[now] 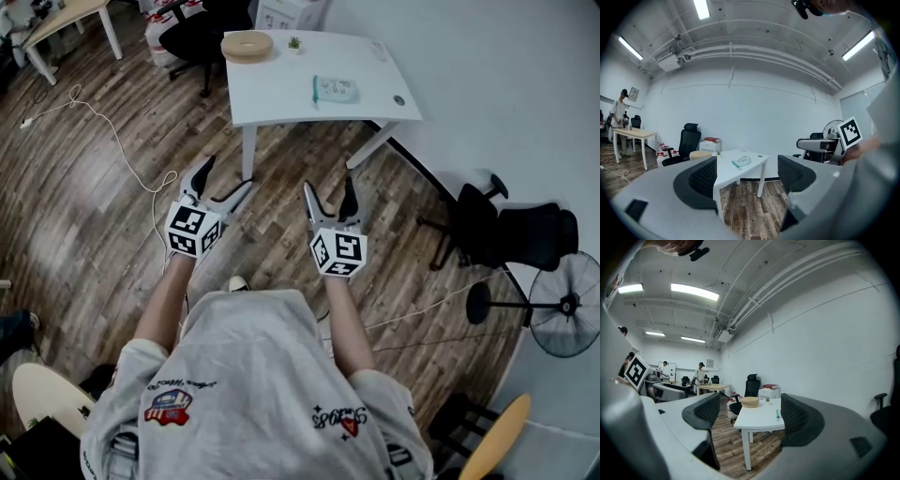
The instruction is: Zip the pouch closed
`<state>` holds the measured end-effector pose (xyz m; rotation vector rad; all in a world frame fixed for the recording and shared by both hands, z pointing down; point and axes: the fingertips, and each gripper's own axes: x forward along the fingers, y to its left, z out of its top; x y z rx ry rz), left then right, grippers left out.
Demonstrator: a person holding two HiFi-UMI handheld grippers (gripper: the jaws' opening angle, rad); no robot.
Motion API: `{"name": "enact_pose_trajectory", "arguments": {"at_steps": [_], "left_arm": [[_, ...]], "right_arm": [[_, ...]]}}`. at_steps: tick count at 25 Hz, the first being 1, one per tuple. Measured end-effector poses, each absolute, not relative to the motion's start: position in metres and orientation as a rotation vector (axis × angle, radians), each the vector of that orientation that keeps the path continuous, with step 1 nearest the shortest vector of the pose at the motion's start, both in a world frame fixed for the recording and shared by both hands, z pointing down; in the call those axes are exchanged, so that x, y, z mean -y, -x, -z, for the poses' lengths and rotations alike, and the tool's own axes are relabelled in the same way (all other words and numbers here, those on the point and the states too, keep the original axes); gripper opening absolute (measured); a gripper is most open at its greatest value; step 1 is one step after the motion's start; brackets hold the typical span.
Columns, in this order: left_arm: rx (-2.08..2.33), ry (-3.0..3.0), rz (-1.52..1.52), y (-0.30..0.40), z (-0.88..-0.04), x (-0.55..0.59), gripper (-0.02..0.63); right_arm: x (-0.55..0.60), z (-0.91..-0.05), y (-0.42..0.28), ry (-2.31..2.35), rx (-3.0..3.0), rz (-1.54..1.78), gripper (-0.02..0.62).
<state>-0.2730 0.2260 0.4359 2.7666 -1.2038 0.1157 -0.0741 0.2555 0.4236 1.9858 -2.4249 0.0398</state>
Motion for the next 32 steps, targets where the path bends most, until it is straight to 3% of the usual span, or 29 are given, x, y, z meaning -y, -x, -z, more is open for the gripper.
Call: {"name": "enact_pose_trajectory", "arguments": {"at_steps": [19,32], "left_arm": [[1.175,-2.648,-0.151,0.295,-0.472,-0.188,0.387],[1.093,-2.677,-0.239,0.237,-0.485,-0.111,0.387]], "right_arm": [[-0.210,-0.429,0.089,-1.966,2.437,-0.102,0.380],[-0.130,-0.439,0.037,-2.028,2.413,-0.142,0.370]]}}
